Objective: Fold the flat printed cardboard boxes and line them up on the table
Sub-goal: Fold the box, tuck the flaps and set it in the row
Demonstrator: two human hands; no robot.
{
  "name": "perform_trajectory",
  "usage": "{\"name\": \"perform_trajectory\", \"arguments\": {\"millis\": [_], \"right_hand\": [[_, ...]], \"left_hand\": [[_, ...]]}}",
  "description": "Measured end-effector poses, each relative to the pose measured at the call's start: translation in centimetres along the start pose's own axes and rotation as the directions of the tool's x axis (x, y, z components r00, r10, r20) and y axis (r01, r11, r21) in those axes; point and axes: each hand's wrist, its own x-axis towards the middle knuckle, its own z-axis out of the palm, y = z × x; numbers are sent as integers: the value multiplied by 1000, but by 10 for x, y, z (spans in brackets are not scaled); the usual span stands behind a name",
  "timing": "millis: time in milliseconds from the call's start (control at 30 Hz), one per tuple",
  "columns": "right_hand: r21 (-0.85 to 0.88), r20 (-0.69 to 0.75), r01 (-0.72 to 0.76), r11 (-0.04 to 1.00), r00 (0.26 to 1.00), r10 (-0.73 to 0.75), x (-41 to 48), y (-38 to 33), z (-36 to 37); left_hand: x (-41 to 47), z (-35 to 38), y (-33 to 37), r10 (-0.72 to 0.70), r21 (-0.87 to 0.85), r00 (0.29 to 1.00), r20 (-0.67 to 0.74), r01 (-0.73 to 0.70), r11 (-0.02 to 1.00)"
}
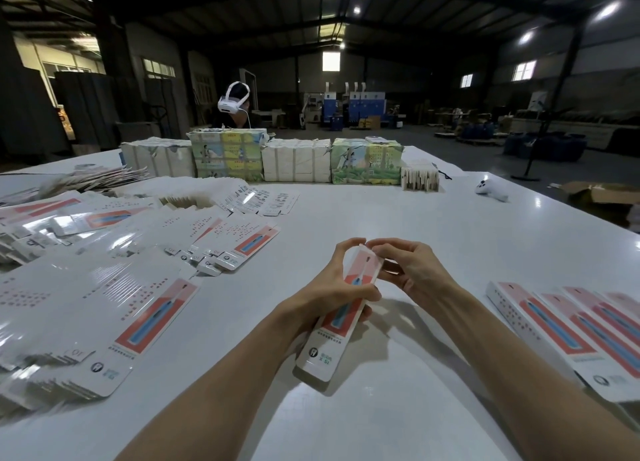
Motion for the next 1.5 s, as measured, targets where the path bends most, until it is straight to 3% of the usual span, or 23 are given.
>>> {"name": "perform_trajectory", "arguments": {"millis": [333, 767, 900, 1033, 1200, 1500], "right_hand": [[-52, -32, -38, 998, 999, 36, 0, -1, -3], [113, 29, -112, 987, 994, 109, 5, 1, -8], [58, 108, -50, 997, 993, 44, 2, 2, -4], [2, 85, 57, 998, 995, -57, -3, 9, 6], [-169, 71, 214, 962, 976, -204, -6, 12, 8], [-187, 87, 225, 956, 973, -212, -9, 10, 7]], "left_hand": [[-2, 3, 4, -2, 39, 1000, 23, 2, 999], [-6, 6, 6, -9, -61, 999, -33, 7, 998], [-6, 3, 6, -27, -108, 999, -42, 22, 994], [-5, -1, 6, -109, -276, 991, -80, 83, 958], [-9, -5, 7, -112, -294, 993, -27, 99, 951], [-11, -4, 6, -118, -316, 993, -23, 105, 943]]}}
